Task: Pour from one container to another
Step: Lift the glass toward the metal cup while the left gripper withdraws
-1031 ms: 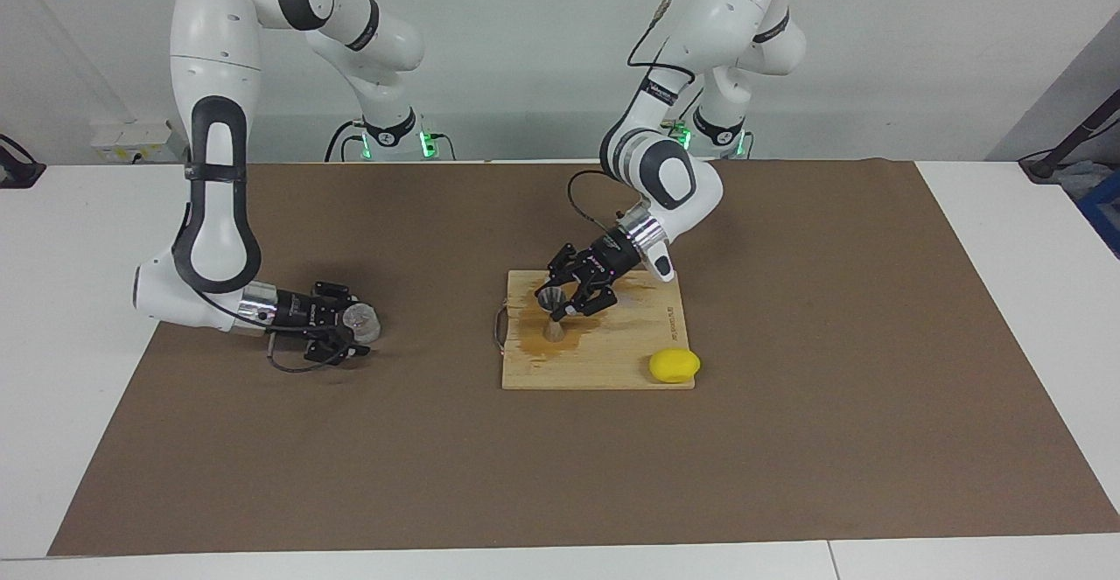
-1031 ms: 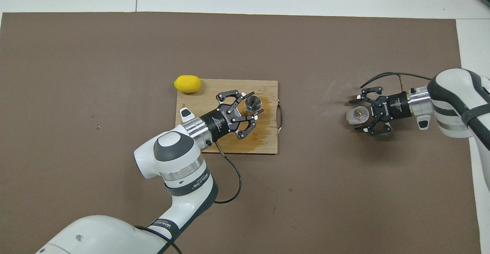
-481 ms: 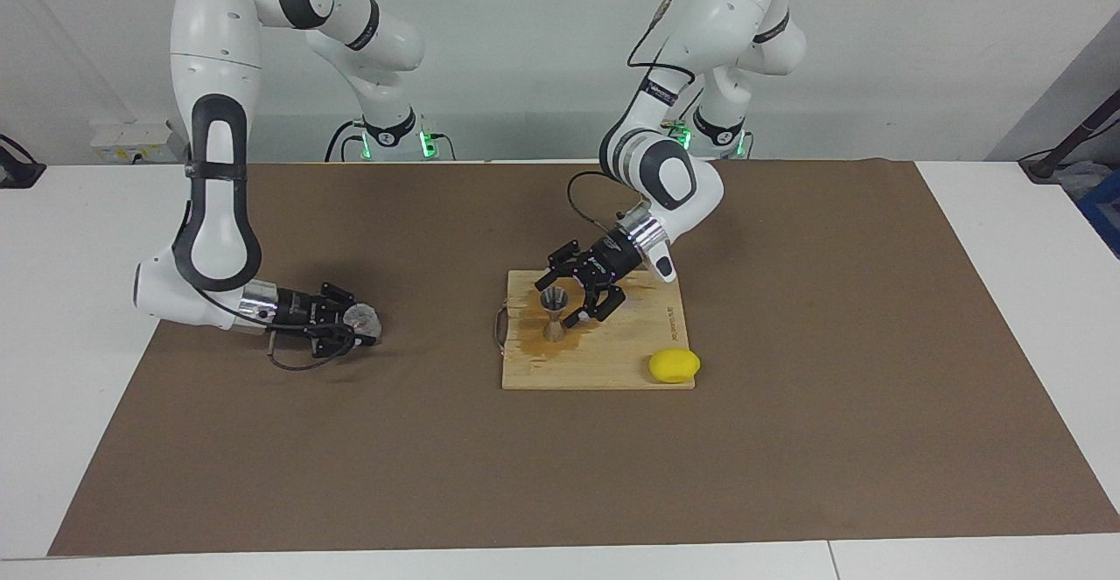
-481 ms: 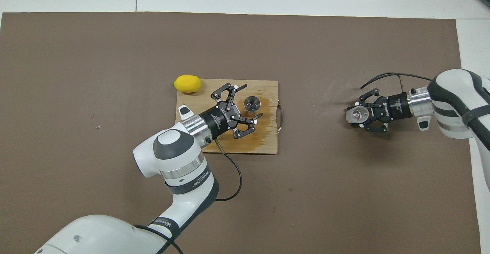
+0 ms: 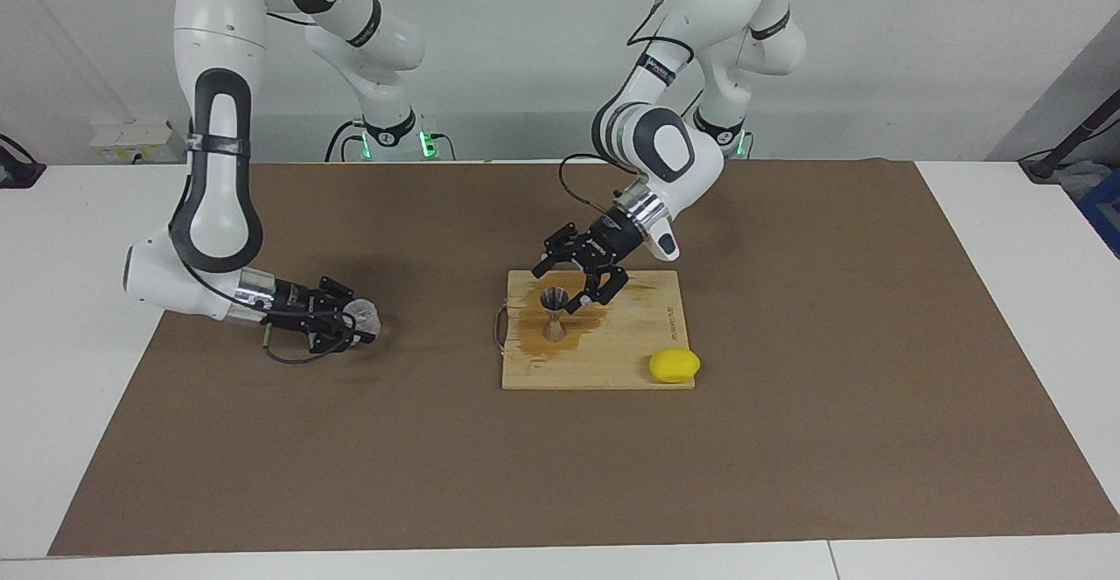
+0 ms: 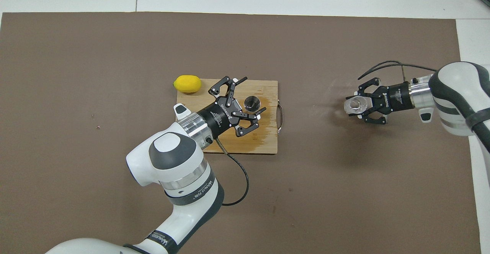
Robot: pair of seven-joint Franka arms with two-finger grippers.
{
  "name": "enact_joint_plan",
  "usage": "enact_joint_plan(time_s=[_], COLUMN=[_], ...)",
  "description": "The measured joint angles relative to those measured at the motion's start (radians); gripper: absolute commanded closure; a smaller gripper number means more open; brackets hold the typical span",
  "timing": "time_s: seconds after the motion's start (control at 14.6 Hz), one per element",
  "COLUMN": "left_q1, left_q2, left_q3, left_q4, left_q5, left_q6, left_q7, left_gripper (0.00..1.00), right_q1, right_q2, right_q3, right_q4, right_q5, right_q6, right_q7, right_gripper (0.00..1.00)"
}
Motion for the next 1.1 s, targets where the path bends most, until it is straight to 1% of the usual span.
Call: enact_joint_plan(time_s=[0.21, 0.41, 0.55, 0.69, 0.82, 1.1], left_q1=[-0.001, 0.013, 0.041, 0.087, 0.128, 0.228], left_q2=[-0.021, -0.022, -0.023, -0.025, -0.027, -0.032], left_q3=[0.003, 0.008, 0.011, 0.013, 0.015, 0.024], left_q4=[0.000, 0.000, 0.001, 0.001, 0.002, 0.022], left_q5=[0.016, 0.075, 0.115, 0.165, 0.274, 0.580], left_q6=[0.015, 0.004, -0.022, -0.072, -0.125, -0.283], left_q7=[0.000, -0.001, -0.005, -0.014, -0.069, -0.267], left_gripper=[0.00, 0.00, 0.00, 0.00, 0.00, 0.00], right_q1=[0.090, 0.182, 0.243, 0.295, 0.335, 0.405], right_q2=[-0.041, -0.053, -0.053, -0.053, -0.053, -0.052], right_q3=[0.000, 0.000, 0.000, 0.000, 0.000, 0.000], right_q4=[0.002, 0.022, 0.041, 0.062, 0.087, 0.116], right_q5=[-0.034, -0.133, -0.201, -0.238, -0.271, -0.333], right_q6=[0.069, 0.126, 0.165, 0.194, 0.206, 0.250], right_q7=[0.131, 0.268, 0.367, 0.455, 0.532, 0.650], right_gripper=[0.68, 0.68, 0.68, 0.68, 0.68, 0.68])
